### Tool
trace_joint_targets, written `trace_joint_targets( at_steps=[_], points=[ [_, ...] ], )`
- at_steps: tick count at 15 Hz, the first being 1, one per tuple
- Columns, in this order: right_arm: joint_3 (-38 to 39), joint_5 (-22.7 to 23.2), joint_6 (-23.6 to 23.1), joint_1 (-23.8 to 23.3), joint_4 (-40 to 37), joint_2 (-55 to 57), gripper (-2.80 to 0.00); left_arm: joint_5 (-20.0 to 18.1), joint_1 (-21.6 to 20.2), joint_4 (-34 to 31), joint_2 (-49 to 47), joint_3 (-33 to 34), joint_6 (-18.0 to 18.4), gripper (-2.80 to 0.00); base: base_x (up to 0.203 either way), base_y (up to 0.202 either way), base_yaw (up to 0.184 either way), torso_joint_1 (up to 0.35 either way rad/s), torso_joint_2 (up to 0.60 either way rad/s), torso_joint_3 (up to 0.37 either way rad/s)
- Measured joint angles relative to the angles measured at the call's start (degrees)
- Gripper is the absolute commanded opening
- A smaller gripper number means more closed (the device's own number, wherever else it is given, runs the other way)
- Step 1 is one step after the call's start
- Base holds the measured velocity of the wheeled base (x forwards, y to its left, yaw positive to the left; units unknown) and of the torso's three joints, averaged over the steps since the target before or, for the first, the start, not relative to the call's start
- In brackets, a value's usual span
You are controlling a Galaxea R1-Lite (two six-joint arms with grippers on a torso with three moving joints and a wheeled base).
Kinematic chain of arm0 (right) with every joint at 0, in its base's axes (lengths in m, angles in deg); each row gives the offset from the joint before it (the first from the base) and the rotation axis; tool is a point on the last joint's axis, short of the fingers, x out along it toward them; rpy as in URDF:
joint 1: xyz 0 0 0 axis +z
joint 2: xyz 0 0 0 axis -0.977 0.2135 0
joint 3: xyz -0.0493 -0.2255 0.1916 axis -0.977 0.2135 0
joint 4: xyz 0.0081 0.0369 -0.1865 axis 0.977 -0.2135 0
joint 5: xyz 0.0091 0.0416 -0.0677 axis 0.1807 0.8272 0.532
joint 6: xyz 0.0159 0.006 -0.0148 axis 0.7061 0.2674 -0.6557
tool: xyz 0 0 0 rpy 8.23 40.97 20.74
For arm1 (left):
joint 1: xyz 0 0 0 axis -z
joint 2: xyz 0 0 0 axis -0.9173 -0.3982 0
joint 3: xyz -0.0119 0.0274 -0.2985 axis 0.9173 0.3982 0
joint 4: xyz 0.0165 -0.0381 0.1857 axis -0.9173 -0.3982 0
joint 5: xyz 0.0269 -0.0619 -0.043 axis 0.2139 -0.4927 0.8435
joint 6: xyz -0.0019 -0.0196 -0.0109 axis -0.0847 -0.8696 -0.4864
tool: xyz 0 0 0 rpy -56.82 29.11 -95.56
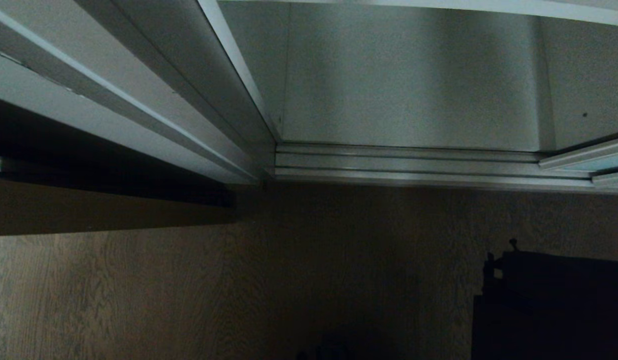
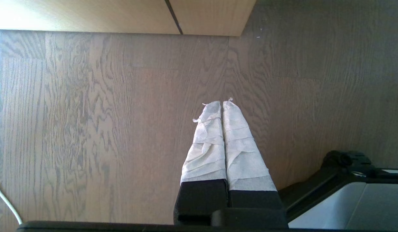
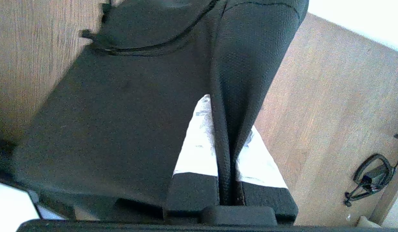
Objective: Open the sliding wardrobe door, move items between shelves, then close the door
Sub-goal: Place the bag on the lower shelf
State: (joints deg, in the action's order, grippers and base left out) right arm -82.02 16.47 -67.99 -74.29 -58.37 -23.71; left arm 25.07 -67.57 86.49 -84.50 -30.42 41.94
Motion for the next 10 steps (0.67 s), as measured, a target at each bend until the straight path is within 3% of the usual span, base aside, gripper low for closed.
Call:
trace_joint_targets(
  at_steps=[3,6,10],
  points=[
    [-0.24,0.07,-0.94,0.00,1.26,2.78,-2.80,0.01,0.00,0.00,0.00,0.00,-0.01,-2.80,0.000,0.000,0.000,0.000,0.00,0.000],
    [-0.66,0.10,-5.32,0.40,9.71,9.57,-2.80,0.01,0.00,0.00,0.00,0.00,-0.01,-2.80,0.000,0.000,0.000,0.000,0.00,0.000],
    [0.89,-6.00,-14.81,10.40,24.70,18.50,-2.80,0.01,0.00,0.00,0.00,0.00,0.00,-2.80,0.000,0.000,0.000,0.000,0.00,0.000]
  ],
)
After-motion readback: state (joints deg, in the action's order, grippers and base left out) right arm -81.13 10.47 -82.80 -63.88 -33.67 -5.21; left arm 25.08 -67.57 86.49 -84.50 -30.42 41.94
